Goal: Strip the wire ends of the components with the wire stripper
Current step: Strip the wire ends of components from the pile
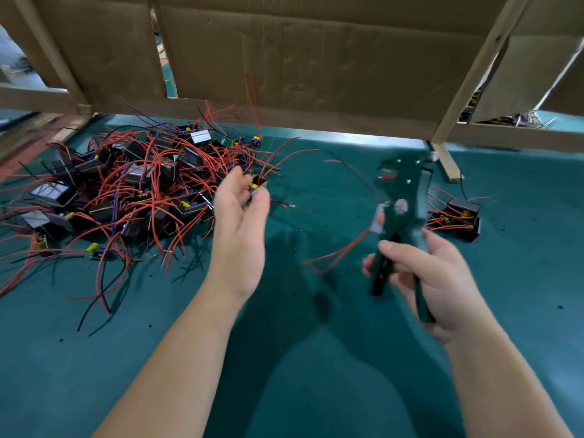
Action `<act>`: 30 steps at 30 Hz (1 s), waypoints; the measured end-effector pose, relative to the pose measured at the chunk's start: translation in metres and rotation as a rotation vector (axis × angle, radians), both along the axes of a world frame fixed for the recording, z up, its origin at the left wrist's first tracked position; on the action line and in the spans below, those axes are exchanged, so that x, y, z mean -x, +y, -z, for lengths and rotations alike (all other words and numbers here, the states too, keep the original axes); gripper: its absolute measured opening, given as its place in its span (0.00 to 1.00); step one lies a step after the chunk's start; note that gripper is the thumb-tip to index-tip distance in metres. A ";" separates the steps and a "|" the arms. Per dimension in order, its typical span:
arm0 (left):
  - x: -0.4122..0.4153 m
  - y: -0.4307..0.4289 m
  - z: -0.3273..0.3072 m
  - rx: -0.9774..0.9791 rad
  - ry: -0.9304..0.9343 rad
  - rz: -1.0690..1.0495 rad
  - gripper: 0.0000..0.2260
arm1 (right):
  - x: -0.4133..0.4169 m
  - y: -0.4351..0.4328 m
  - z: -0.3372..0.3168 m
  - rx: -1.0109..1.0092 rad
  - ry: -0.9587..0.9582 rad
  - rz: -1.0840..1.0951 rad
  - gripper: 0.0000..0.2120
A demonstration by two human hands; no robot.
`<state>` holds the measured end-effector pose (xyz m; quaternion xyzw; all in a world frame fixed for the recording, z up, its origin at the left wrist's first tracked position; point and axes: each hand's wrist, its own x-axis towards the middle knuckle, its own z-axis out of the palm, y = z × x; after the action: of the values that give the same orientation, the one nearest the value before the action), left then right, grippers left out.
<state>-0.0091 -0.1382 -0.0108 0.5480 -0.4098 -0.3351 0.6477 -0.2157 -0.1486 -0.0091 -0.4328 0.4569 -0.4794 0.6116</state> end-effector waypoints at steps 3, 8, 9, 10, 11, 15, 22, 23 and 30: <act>-0.014 -0.001 0.015 -0.035 -0.670 -0.212 0.27 | 0.019 -0.008 0.001 0.060 0.172 0.139 0.10; -0.022 -0.003 0.024 -0.271 -0.933 -0.324 0.27 | 0.018 -0.011 0.005 0.064 0.061 0.152 0.06; -0.025 -0.004 0.025 -0.330 -0.958 -0.336 0.27 | 0.015 -0.011 0.005 0.036 -0.004 0.129 0.08; -0.029 -0.005 0.025 -0.382 -0.982 -0.346 0.26 | 0.011 -0.010 0.005 -0.003 -0.081 0.093 0.12; -0.034 -0.006 0.025 -0.419 -1.007 -0.357 0.25 | 0.008 -0.009 0.005 -0.048 -0.156 0.051 0.15; -0.044 -0.006 0.024 -0.390 -1.085 -0.467 0.11 | -0.004 -0.008 0.004 -0.190 -0.346 -0.088 0.20; -0.044 -0.011 0.027 -0.468 -1.102 -0.433 0.18 | -0.015 -0.010 0.011 -0.226 -0.431 -0.087 0.19; -0.043 -0.012 0.028 -0.466 -1.106 -0.436 0.16 | -0.015 -0.010 0.012 -0.206 -0.420 -0.062 0.16; -0.037 -0.013 0.030 -0.412 -1.025 -0.495 0.09 | -0.004 -0.007 0.019 -0.060 -0.133 0.132 0.09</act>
<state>0.0282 -0.1508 -0.0406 0.8330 -0.4564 0.0599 0.3069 -0.2116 -0.1557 -0.0283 -0.3506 0.4571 -0.5323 0.6204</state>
